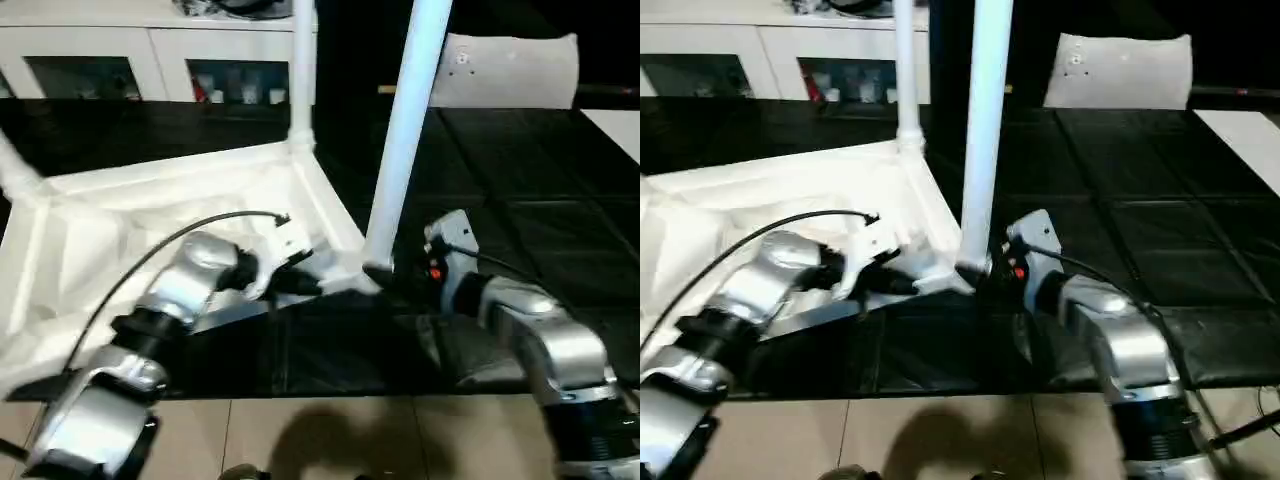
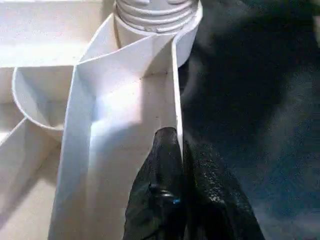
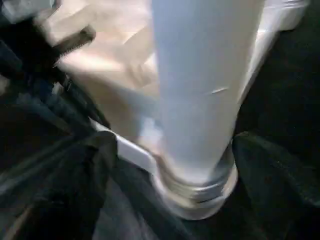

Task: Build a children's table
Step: Rotate leg to tighten

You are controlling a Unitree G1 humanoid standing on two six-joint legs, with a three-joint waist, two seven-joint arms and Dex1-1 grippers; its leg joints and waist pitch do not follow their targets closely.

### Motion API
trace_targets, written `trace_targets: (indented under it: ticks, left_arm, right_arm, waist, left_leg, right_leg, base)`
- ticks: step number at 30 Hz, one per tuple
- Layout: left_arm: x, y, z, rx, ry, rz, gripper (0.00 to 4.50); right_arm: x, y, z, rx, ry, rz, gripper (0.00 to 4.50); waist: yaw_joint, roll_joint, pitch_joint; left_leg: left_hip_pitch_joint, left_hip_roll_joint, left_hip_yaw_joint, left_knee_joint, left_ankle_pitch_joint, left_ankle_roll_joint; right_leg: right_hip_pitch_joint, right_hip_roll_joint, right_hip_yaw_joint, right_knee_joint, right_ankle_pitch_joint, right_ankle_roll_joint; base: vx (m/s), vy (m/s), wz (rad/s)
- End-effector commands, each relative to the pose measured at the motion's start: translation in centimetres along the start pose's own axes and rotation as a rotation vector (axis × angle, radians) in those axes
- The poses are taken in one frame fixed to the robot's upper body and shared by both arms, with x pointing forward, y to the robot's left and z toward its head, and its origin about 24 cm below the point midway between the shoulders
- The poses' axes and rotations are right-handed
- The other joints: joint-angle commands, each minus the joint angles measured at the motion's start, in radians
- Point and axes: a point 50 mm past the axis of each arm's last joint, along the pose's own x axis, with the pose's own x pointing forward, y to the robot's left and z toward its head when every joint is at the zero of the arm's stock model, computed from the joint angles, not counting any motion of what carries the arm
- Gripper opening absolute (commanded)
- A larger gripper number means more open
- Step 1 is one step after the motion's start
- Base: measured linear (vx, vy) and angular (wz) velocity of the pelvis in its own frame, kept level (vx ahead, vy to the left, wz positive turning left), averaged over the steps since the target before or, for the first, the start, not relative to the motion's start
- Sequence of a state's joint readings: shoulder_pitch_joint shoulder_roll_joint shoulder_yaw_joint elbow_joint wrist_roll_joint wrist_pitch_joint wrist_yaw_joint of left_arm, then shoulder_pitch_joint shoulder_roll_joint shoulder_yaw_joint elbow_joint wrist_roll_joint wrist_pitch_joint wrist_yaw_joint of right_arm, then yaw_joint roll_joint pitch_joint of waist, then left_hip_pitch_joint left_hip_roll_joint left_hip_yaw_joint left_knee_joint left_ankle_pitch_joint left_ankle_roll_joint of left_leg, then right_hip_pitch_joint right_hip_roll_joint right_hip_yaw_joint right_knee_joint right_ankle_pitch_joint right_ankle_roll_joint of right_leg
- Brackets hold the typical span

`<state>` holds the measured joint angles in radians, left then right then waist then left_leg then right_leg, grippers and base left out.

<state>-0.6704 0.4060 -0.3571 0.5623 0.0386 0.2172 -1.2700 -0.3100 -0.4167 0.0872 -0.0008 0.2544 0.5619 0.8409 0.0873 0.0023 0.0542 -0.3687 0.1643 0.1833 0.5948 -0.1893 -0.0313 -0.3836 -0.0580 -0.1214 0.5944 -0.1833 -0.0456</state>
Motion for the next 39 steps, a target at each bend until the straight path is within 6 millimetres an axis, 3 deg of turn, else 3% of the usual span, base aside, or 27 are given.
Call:
trace_targets:
  ticks: [1, 3, 8, 9, 14, 15, 16, 18, 26, 29, 31, 36, 39]
  left_arm:
    - [0.1, -0.9, 1.3, 0.130, 0.006, -0.143, 0.00]
    - [-0.2, -1.2, 1.0, 0.148, 0.024, -0.202, 0.00]
    - [-0.6, -1.7, 0.9, 0.167, 0.050, -0.302, 0.00]
    - [-0.6, -1.7, 0.9, 0.166, 0.044, -0.317, 0.00]
    - [-0.6, -2.2, 0.8, 0.176, 0.051, -0.380, 0.00]
    - [-0.6, -2.2, 0.8, 0.176, 0.050, -0.384, 0.00]
    - [-0.6, -2.3, 0.7, 0.179, 0.056, -0.395, 0.00]
    - [-0.7, -2.4, 0.6, 0.182, 0.067, -0.400, 0.00]
    - [-1.1, -2.4, 0.4, 0.182, 0.075, -0.399, 0.00]
    - [-1.1, -2.4, 0.4, 0.184, 0.075, -0.397, 0.00]
    - [-1.0, -2.3, 0.4, 0.182, 0.070, -0.392, 0.00]
    - [-0.7, -1.9, 0.6, 0.152, 0.046, -0.332, 0.00]
    - [0.0, -1.6, 0.7, 0.105, 0.027, -0.248, 0.00]
  right_arm:
    - [-0.1, 0.7, 0.7, -0.058, 0.001, 0.120, 4.34]
    - [-0.3, 0.9, 0.8, -0.078, 0.022, 0.187, 4.48]
    - [-0.5, 1.4, 0.9, -0.105, 0.056, 0.343, 4.48]
    - [-0.5, 1.5, 1.0, -0.105, 0.057, 0.372, 4.22]
    - [-0.5, 1.7, 1.0, -0.087, 0.074, 0.470, 3.79]
    - [-0.5, 1.7, 1.0, -0.088, 0.078, 0.475, 3.66]
    - [-0.5, 1.8, 0.9, -0.084, 0.087, 0.493, 3.60]
    - [-0.6, 1.8, 0.9, -0.074, 0.093, 0.518, 3.48]
    - [-1.0, 2.1, 0.6, -0.055, 0.114, 0.571, 2.71]
    - [-1.1, 2.3, 0.5, -0.055, 0.115, 0.580, 2.51]
    - [-1.0, 2.5, 0.5, -0.048, 0.111, 0.585, 2.31]
    - [-0.7, 3.2, 0.6, 0.002, 0.076, 0.588, 2.13]
    - [-0.1, 3.9, 0.6, 0.041, 0.041, 0.551, 2.10]
  waist:
    - [0.003, 0.000, -0.066]
    - [0.018, 0.002, -0.065]
    - [0.032, 0.001, -0.066]
    - [0.032, 0.000, -0.066]
    - [0.041, -0.007, -0.067]
    - [0.047, -0.004, -0.069]
    - [0.047, -0.011, -0.069]
    - [0.052, -0.004, -0.069]
    - [0.052, -0.009, -0.068]
    - [0.054, -0.003, -0.069]
    - [0.053, -0.005, -0.069]
    - [0.052, -0.007, -0.069]
    - [0.052, -0.003, -0.066]
  left_leg:
    - [0.019, 0.086, -0.033, -0.062, -0.134, 0.067]
    - [0.023, 0.089, -0.033, -0.064, -0.149, 0.056]
    - [0.022, 0.094, -0.035, -0.066, -0.159, 0.045]
    - [0.022, 0.094, -0.035, -0.065, -0.158, 0.042]
    - [0.021, 0.091, -0.033, -0.063, -0.149, 0.045]
    - [0.022, 0.093, -0.032, -0.062, -0.138, 0.047]
    - [0.021, 0.092, -0.031, -0.062, -0.134, 0.048]
    - [0.021, 0.094, -0.033, -0.063, -0.133, 0.048]
    - [0.020, 0.090, -0.033, -0.063, -0.140, 0.042]
    - [0.020, 0.091, -0.034, -0.062, -0.138, 0.041]
    - [0.021, 0.091, -0.033, -0.062, -0.138, 0.041]
    - [0.021, 0.092, -0.033, -0.063, -0.136, 0.039]
    - [0.024, 0.091, -0.035, -0.065, -0.161, 0.028]
  right_leg:
    - [0.049, -0.120, 0.080, -0.080, -0.240, -0.137]
    - [0.049, -0.122, 0.080, -0.081, -0.261, -0.133]
    - [0.051, -0.125, 0.080, -0.073, -0.247, -0.146]
    - [0.050, -0.127, 0.080, -0.073, -0.247, -0.148]
    - [0.049, -0.127, 0.081, -0.075, -0.272, -0.141]
    - [0.047, -0.127, 0.081, -0.073, -0.264, -0.141]
    - [0.048, -0.126, 0.081, -0.072, -0.258, -0.141]
    - [0.047, -0.126, 0.080, -0.070, -0.253, -0.141]
    - [0.048, -0.126, 0.079, -0.076, -0.293, -0.122]
    - [0.048, -0.126, 0.078, -0.075, -0.288, -0.124]
    - [0.047, -0.125, 0.079, -0.075, -0.278, -0.126]
    - [0.049, -0.126, 0.079, -0.075, -0.275, -0.129]
    - [0.045, -0.126, 0.079, -0.082, -0.324, -0.119]
  base:
    - [0.000, 0.000, 0.00]
    - [0.000, 0.000, 0.00]
    - [0.000, 0.000, 0.00]
    - [0.000, 0.000, 0.00]
    - [0.000, 0.000, 0.00]
    - [0.000, 0.000, 0.00]
    - [0.000, 0.000, 0.00]
    - [0.000, 0.000, 0.00]
    - [0.000, 0.000, 0.00]
    - [0.000, 0.000, 0.00]
    - [0.000, 0.000, 0.00]
    - [0.000, 0.000, 0.00]
    - [0.000, 0.000, 0.00]
